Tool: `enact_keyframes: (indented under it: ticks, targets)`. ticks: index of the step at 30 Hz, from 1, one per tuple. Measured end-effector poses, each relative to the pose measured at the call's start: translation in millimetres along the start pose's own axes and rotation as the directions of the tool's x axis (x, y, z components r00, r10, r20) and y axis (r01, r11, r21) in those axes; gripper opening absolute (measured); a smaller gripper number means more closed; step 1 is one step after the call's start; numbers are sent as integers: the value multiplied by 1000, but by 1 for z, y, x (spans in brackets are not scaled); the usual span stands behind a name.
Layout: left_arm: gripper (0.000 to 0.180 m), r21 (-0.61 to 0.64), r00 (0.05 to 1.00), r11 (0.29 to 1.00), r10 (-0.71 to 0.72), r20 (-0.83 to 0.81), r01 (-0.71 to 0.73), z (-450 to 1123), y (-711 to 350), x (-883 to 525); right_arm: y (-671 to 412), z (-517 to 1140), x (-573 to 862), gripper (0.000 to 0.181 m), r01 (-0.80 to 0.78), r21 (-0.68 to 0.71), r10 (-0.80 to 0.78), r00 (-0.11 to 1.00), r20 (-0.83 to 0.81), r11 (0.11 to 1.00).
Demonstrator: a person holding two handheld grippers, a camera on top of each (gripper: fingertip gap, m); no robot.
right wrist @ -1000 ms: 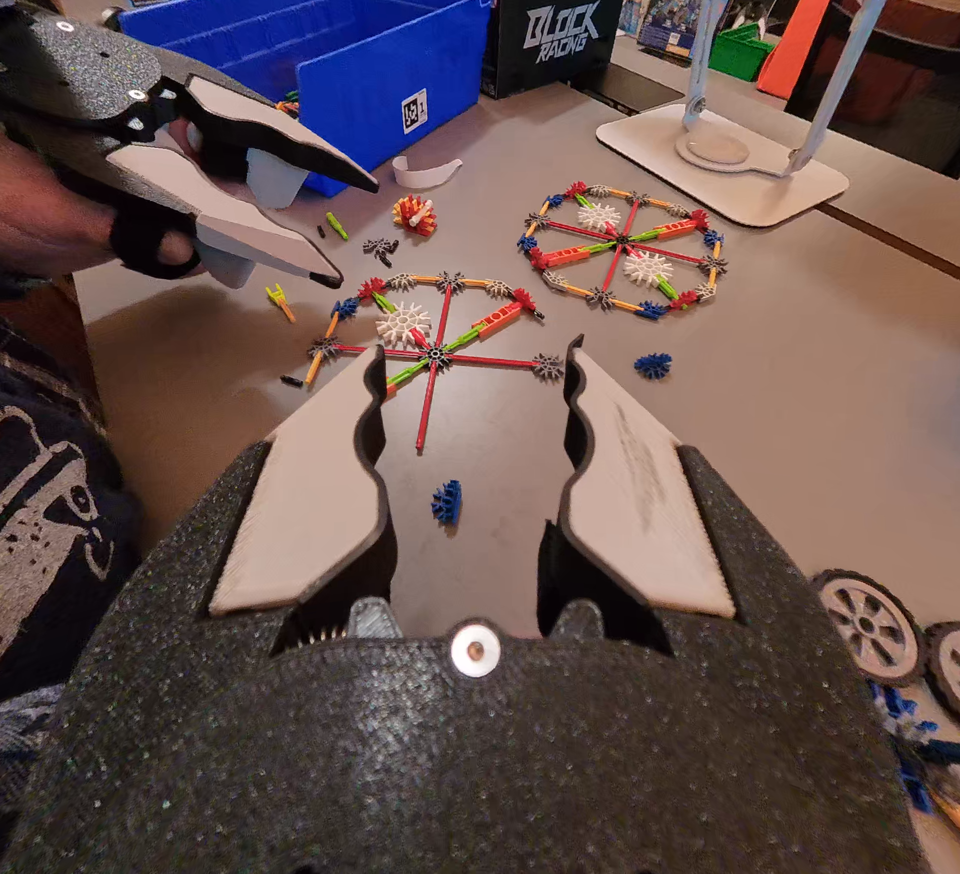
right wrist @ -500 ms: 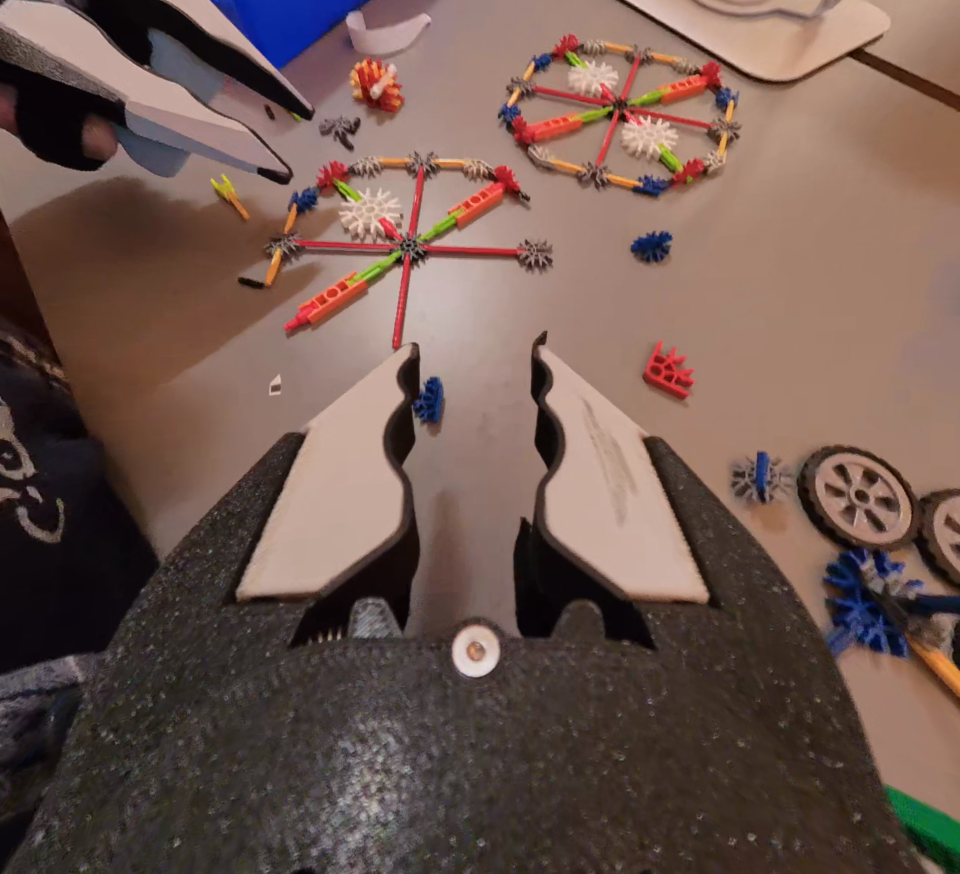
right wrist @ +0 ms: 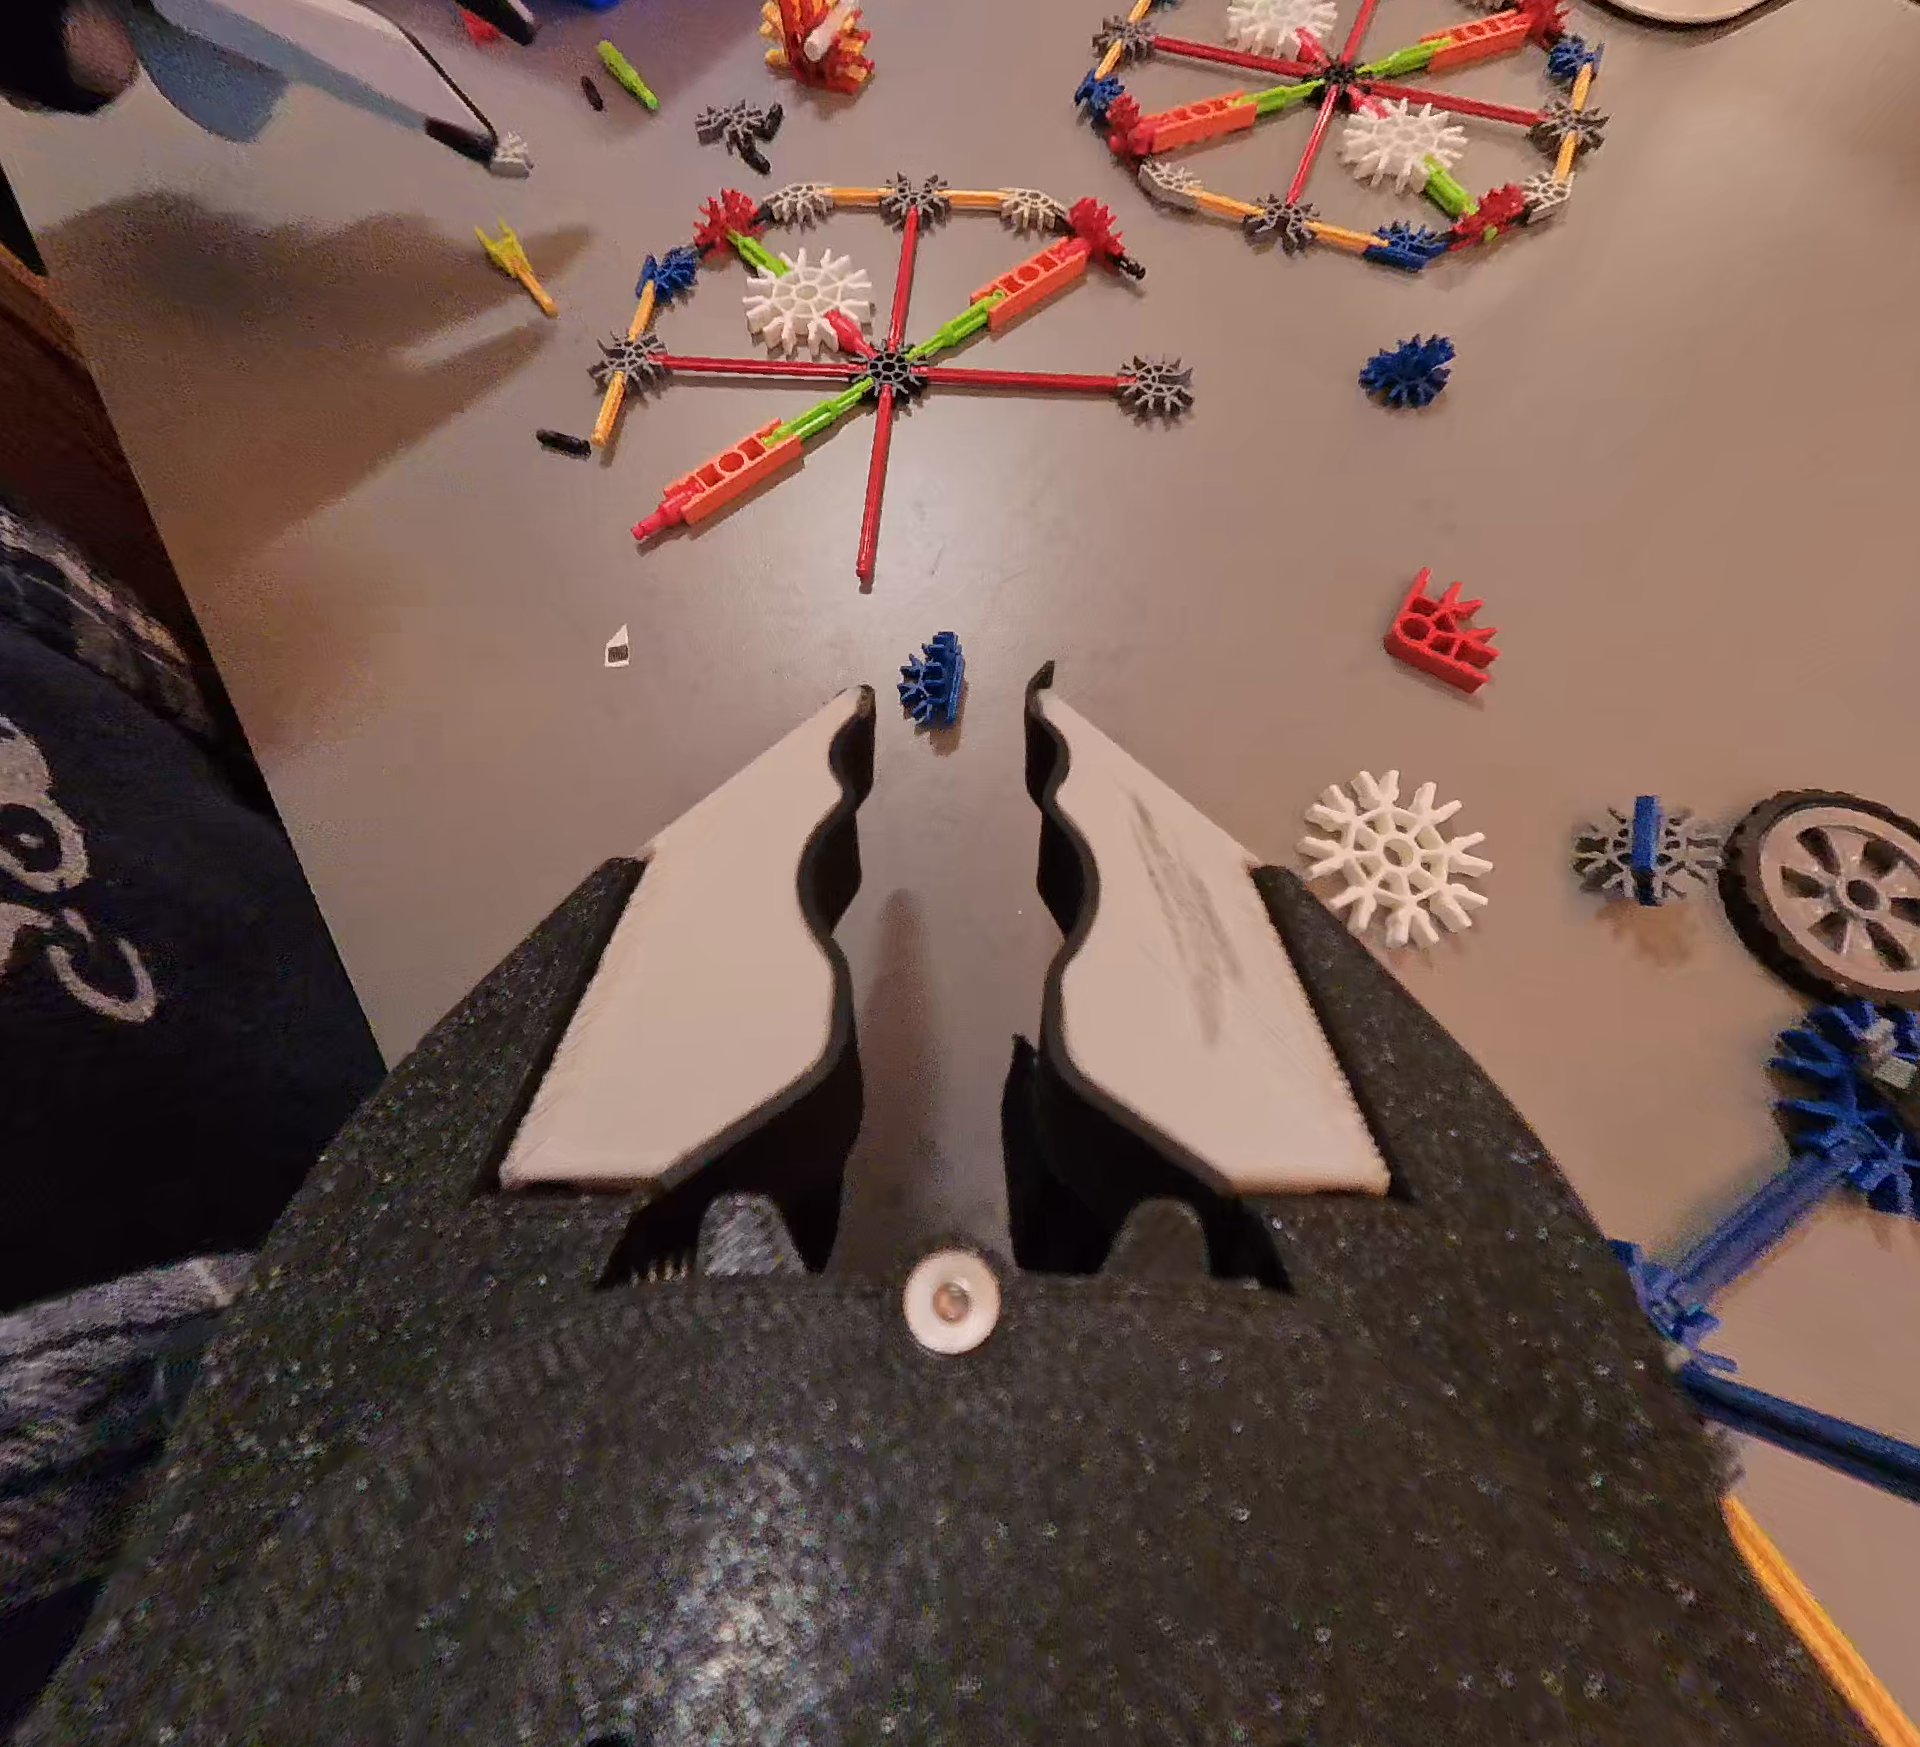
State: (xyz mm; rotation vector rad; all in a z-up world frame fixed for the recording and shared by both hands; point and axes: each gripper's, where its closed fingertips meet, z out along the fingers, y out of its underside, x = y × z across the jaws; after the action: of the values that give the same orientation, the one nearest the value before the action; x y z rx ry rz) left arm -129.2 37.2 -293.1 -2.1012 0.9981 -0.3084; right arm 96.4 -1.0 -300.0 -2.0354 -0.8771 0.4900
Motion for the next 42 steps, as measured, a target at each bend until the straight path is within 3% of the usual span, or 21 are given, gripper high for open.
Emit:
enact_keyframes:
  ticks: [9,14,22,29,34,39,42]
  targets:
    - [16,-78,991,995,-51,127,61,-16,36,-37,-11,14,-3,26,18,11,-19,999,28,1000]
    - [23,-144,998,989,-28,61,37,-1,45,-27,-18,16,-4,26,35,18,-36,999,34,999]
    - [27,-60,998,998,-8,59,12,16,6,-31,-19,13,1,26,12,24,-13,1000,27,1000]
    - [31,-86,989,995,66,129,-55,49,-11,-41,-23,8,7,26,12,40,-13,1000,15,999]
    - [36,-109,992,994,-18,122,32,56,-3,-46,-22,5,12,26,0,48,0,1000,3,999]
    - [19,-100,996,992,-73,56,78,59,-4,-38,-21,4,15,26,-7,53,7,1000,5,999]
    - [19,-89,994,992,-83,65,88,60,-4,-39,-23,5,15,26,-1,58,0,1000,8,998]
